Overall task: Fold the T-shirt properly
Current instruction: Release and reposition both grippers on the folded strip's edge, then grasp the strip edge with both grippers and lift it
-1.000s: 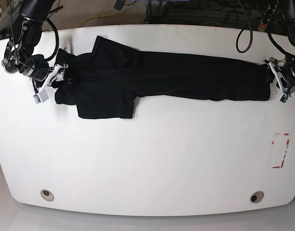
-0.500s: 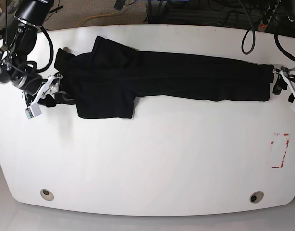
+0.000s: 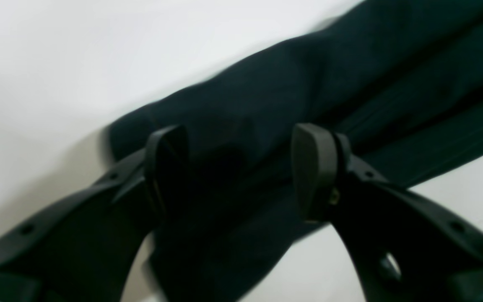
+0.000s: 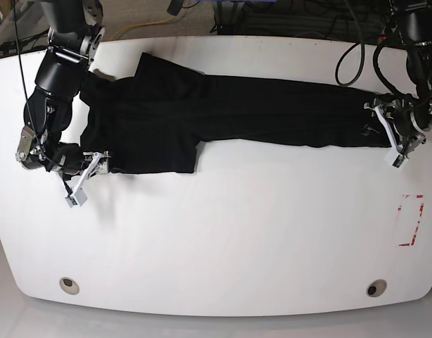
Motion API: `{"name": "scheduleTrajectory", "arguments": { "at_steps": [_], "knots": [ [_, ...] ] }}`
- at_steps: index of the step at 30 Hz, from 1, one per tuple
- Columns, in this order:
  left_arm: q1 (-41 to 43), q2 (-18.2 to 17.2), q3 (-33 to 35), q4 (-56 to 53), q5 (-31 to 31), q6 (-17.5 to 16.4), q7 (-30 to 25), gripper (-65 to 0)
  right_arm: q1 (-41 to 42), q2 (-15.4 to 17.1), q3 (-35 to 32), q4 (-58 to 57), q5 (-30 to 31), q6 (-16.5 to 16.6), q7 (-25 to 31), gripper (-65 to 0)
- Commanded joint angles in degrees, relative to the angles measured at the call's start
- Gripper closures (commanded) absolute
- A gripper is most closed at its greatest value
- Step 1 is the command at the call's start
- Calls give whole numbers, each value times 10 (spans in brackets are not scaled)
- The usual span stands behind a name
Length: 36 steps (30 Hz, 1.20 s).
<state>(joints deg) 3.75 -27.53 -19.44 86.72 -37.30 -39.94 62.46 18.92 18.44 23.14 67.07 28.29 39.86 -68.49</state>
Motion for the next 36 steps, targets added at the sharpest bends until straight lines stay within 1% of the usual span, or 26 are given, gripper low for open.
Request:
{"name": "scheduleTrajectory", "arguments": {
  "at_steps": [1, 4, 6, 8, 10, 12, 13, 14, 15, 16, 17, 18, 20, 23, 25, 29, 31, 32, 36],
  "knots": [
    [-2, -15, -3, -10, -3, -1, -18, -360, 23, -4, 2, -26, -20, 1, 22, -509],
    [7, -15, -1, -15, -2, -1, -23, -360, 28, -7, 2, -57, -42, 1, 43, -509],
    [16, -15, -2, -15, -2, -1, -23, -360, 28, -8, 2, -64, -44, 1, 48, -509],
    [21, -15, -3, -14, -2, -1, -23, -360, 27, -24, 2, -65, -47, 1, 49, -509],
    [22, -15, -4, -14, -2, -1, -23, -360, 26, -33, 2, -65, -48, 1, 50, -504],
    [22, -15, -4, -15, -2, -1, -23, -360, 26, -42, 2, -65, -49, 1, 52, -458],
    [23, -15, -4, -15, -2, -1, -23, -360, 26, -45, 2, -65, -49, 1, 53, -409],
    [27, -15, -4, -15, -2, -1, -23, -360, 26, -49, 2, -65, -49, 1, 56, -323],
    [31, -15, -4, -15, -2, -1, -23, -358, 26, -51, 2, -65, -49, 1, 59, -260],
    [32, -15, -4, -15, -2, -1, -23, -358, 26, -53, 2, -65, -48, 1, 63, -182],
    [32, -15, -3, -15, -2, -1, -24, -358, 26, -54, 2, -65, -48, 1, 71, -63],
    [32, -15, -2, -15, -2, -1, -24, -358, 27, -54, 2, -65, -48, 1, 73, 0],
    [33, -15, -2, -16, -2, -1, -24, -358, 27, -54, 2, -64, -44, 1, 74, 0],
    [33, -14, -1, -16, 18, -1, -24, -358, 28, -54, 7, -38, -43, 1, 66, 0],
    [32, -6, -1, -16, 43, -1, -24, -358, 19, -54, 13, 10, -42, 1, 48, 0],
    [32, 15, -1, -15, 91, -1, -24, -358, -15, -58, 50, 129, -33, 1, -15, 0],
    [32, 19, -1, -15, 113, -1, -24, -358, -33, -63, 70, 181, 2, 1, -50, 0],
    [32, 19, 0, -15, 117, -1, -24, -358, -41, -63, 74, 196, 17, 1, -58, 0],
    [31, 32, 0, -15, 123, -1, -24, -358, -89, -54, 100, 253, 96, 1, -70, 0]
  ]
}}
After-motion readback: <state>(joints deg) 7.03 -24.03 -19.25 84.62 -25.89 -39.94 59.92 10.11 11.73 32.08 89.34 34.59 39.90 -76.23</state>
